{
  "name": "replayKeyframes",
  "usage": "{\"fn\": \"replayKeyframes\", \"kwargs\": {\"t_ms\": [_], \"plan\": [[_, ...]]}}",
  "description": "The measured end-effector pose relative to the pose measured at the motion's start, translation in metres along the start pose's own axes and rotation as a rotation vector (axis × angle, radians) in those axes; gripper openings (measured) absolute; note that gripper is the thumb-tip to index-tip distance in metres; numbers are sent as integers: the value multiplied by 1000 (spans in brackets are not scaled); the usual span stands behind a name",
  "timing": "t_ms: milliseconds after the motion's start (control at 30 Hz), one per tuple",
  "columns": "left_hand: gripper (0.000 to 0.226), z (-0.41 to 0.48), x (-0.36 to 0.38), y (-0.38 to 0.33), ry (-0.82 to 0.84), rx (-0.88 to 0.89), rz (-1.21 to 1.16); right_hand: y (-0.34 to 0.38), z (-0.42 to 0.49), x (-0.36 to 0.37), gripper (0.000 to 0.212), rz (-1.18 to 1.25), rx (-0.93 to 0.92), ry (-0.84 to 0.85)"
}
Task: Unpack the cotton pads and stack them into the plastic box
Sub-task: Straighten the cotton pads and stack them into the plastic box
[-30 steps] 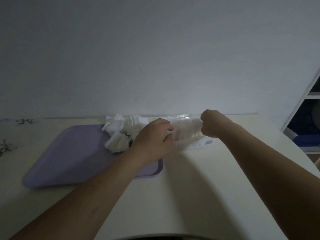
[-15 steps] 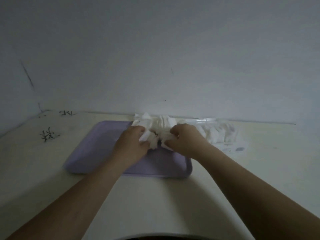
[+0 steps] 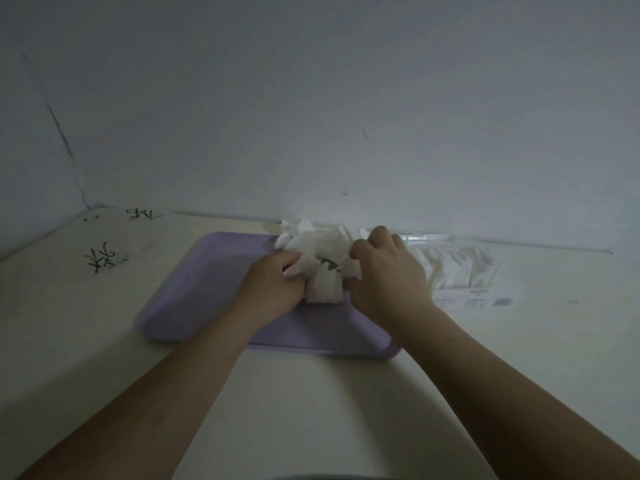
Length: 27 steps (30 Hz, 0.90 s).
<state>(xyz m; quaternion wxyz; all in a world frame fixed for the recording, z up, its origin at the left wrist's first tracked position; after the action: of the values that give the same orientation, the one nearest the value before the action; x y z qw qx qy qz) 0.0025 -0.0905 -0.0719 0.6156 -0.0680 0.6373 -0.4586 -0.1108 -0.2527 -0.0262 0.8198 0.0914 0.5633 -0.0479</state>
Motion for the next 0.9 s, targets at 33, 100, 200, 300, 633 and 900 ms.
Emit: {"fn": "replayKeyframes", "kwargs": {"t_ms": [33, 100, 200, 300, 633, 900], "plan": [[11, 0, -3, 2, -21, -8, -4, 3, 0, 2, 29, 97, -35, -46], [11, -3, -12, 3, -113, -28, -20, 7, 0, 7, 26, 358, -23, -37], [28, -10, -26, -5, -222, -22, -155, 9, 0, 12, 37, 741, 69, 36], [42, -15, -36, -17, -285, 36, -274, 10, 1, 11, 42, 941, 82, -7], [42, -11, -4, -19, -65, 3, -718, -1, 0, 36, 37, 1392, 238, 149], [31, -8, 7, -4, -158, -162, -910, -12, 1, 42, 23, 1409, 260, 111]]}}
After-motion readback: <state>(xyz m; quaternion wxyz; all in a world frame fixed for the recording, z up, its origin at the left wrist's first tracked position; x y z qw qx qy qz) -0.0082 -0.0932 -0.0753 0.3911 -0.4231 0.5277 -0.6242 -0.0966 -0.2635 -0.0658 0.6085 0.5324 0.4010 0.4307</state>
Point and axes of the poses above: each hand's wrist, its own z-axis towards the middle knuckle, its own x-axis out of the palm, y = z × x, the point moved 2 cm from there along z, towards the middle knuckle, and after that the axes turned 5 degrees about y, right-handed, at the moved point
